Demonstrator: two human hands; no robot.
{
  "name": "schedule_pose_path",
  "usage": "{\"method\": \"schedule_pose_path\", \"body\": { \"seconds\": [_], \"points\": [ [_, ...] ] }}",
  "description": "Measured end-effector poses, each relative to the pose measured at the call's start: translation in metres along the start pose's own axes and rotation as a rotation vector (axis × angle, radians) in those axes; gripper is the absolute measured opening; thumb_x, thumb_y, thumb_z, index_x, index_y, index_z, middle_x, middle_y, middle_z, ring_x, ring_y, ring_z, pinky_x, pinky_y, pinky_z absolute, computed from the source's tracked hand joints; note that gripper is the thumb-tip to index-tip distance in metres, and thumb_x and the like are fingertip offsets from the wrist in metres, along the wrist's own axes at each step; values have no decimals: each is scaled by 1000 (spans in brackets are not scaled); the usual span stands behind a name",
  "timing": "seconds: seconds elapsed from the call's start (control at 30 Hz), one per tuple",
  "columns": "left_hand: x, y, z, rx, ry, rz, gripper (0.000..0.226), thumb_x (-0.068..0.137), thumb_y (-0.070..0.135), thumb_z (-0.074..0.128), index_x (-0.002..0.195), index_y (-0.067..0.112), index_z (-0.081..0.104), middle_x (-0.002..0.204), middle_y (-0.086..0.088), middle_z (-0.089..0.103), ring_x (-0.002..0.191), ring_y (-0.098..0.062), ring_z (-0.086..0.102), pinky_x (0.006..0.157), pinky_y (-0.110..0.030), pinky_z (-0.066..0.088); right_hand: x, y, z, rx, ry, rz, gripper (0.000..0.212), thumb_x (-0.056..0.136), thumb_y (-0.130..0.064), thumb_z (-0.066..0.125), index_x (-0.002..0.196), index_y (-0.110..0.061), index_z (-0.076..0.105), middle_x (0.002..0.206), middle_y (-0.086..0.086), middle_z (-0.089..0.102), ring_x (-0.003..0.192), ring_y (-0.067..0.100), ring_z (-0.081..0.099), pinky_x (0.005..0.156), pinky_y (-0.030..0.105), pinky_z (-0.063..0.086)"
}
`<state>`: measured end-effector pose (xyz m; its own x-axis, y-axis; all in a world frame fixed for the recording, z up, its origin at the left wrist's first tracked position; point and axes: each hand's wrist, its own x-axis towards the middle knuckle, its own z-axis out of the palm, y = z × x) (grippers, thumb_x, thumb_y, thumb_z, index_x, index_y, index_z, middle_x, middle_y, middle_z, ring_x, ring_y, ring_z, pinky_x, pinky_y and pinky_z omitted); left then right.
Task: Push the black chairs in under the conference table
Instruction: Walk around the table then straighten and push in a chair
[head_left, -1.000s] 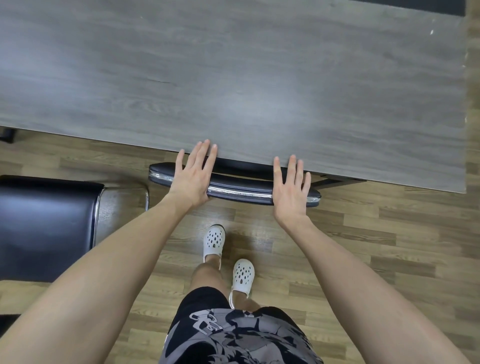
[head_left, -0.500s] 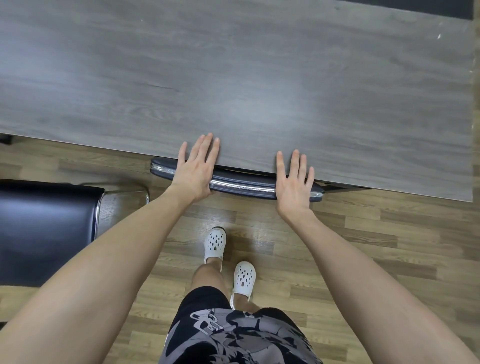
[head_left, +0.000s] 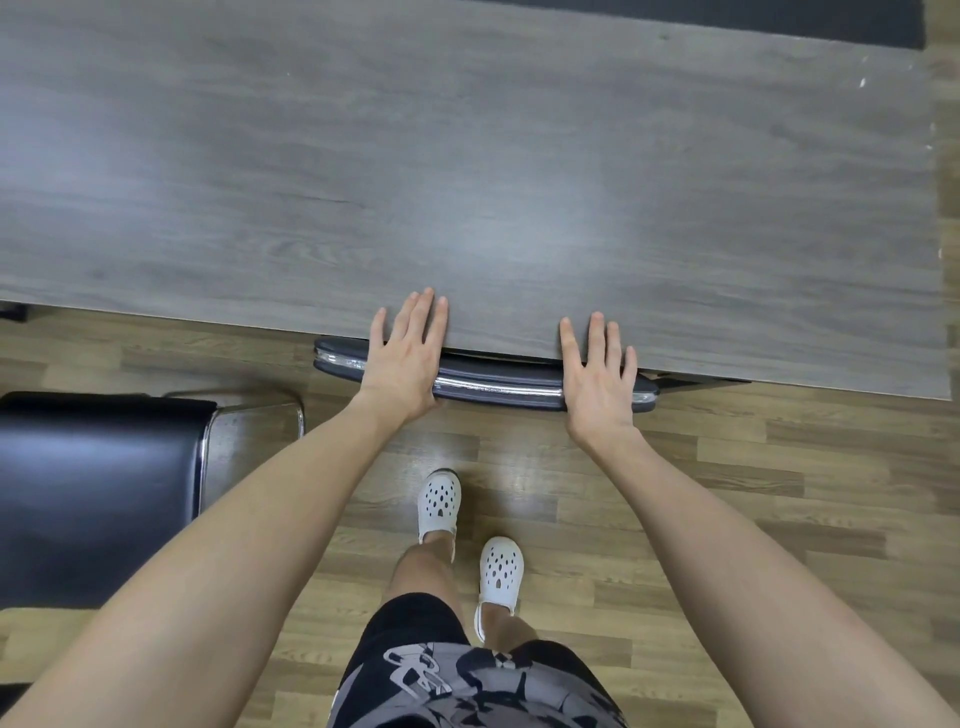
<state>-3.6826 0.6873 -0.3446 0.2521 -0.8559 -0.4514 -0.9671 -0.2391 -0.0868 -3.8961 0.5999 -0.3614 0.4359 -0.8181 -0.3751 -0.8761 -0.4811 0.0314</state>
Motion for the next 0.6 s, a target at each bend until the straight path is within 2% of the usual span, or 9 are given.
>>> {"method": "schedule_pose_path", "body": {
  "seconds": [0.13, 0.3, 0.47, 0.6],
  "points": [
    [-1, 0, 0, -17, -8, 17, 130, 71, 49, 79, 153, 9, -13, 162, -10, -10, 150, -25, -6, 120, -49, 5, -2, 1, -1, -14, -11, -4, 107, 78, 6, 64, 153, -20, -7, 159, 21, -9, 146, 38, -5, 117, 49, 8],
    [-1, -6, 0, -98, -5, 39, 144, 58, 66, 81, 153, 8, -10, 162, -11, -5, 150, -27, -3, 121, -46, 6, -6, -1, -3, -38, -26, 27, 100, 83, -1, 62, 152, -14, -8, 159, 21, -5, 146, 39, 0, 118, 45, 14],
    [-16, -6, 1, -209, 9, 38, 125, 70, 60, 77, 154, 6, 2, 161, -15, 1, 149, -31, 1, 122, -42, 8, -32, -17, -5, -33, -44, 17, 98, 79, -6, 64, 152, -6, -2, 158, 22, 3, 146, 38, 3, 118, 45, 12],
    [-52, 5, 10, -204, 38, 45, 116, 77, 54, 74, 154, 6, 2, 162, -15, -2, 150, -30, 1, 122, -42, 9, -64, -36, 0, 15, -25, -9, 93, 81, -3, 59, 151, -2, -3, 159, 22, 0, 147, 37, -2, 120, 43, 10]
  ]
}}
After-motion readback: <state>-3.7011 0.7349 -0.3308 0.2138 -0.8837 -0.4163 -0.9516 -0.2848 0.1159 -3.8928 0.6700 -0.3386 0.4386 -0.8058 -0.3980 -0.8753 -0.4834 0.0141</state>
